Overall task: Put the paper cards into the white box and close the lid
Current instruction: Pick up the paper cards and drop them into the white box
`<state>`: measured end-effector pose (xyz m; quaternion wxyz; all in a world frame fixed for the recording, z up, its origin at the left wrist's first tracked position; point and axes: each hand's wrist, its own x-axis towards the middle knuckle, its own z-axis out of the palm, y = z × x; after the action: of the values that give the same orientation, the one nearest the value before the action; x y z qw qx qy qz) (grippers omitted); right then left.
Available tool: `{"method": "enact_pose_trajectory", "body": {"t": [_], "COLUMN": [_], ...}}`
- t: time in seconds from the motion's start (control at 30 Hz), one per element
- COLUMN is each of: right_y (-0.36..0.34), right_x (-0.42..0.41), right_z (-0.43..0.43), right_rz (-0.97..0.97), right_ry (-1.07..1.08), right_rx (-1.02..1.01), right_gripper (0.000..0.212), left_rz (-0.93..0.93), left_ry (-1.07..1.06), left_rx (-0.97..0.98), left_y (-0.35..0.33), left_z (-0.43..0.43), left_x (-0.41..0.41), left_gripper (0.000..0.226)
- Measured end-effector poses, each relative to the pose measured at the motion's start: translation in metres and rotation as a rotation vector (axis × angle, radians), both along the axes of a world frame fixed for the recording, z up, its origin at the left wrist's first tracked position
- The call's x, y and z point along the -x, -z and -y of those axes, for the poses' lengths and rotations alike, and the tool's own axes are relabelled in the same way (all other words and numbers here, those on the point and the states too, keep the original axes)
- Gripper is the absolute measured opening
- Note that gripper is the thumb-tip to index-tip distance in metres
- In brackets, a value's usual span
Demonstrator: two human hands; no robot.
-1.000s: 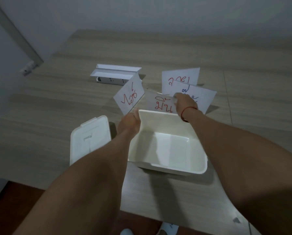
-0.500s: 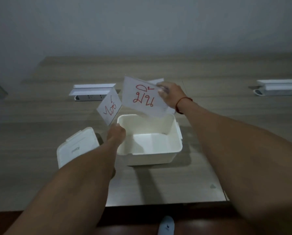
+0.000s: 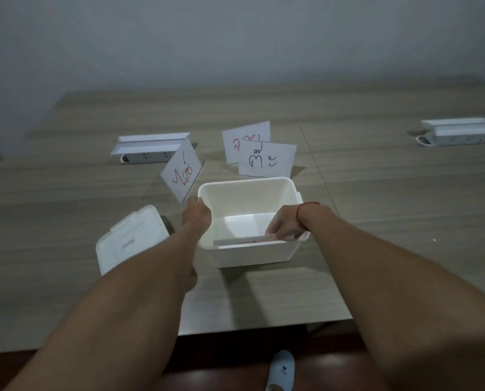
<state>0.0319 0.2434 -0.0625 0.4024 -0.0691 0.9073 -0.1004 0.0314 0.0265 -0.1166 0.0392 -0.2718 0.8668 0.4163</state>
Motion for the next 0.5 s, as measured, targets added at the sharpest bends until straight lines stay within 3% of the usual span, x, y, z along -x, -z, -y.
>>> {"method": "enact_pose_trajectory", "body": {"t": [0.13, 0.23, 0.37, 0.5], "right_y": [-0.008, -0.017, -0.018, -0.013], "right_x": [0.009, 0.024, 0.054, 0.087], "right_z": [0.000, 0.000, 0.000, 0.001], "right_rz": [0.035, -0.173, -0.459, -0.527], "right_ry": [0.147, 0.255, 0.292, 0.316], "right_rx": [0.201, 0.319, 0.279, 0.238], "right_gripper": [0.034, 0.031, 0.023, 0.036], "left_rz": [-0.016, -0.007, 0.008, 0.016], "left_ry": [-0.011, -0.012, -0.042, -0.087], "left_rx": [-0.002, 0.009, 0.053, 0.084], "left_y": [0.003, 0.004, -0.001, -0.010], "left_z": [0.001, -0.001, -0.003, -0.005], "left_x": [0.002, 0.006, 0.016, 0.036], "left_gripper": [0.044, 0.048, 0.052, 0.055]}}
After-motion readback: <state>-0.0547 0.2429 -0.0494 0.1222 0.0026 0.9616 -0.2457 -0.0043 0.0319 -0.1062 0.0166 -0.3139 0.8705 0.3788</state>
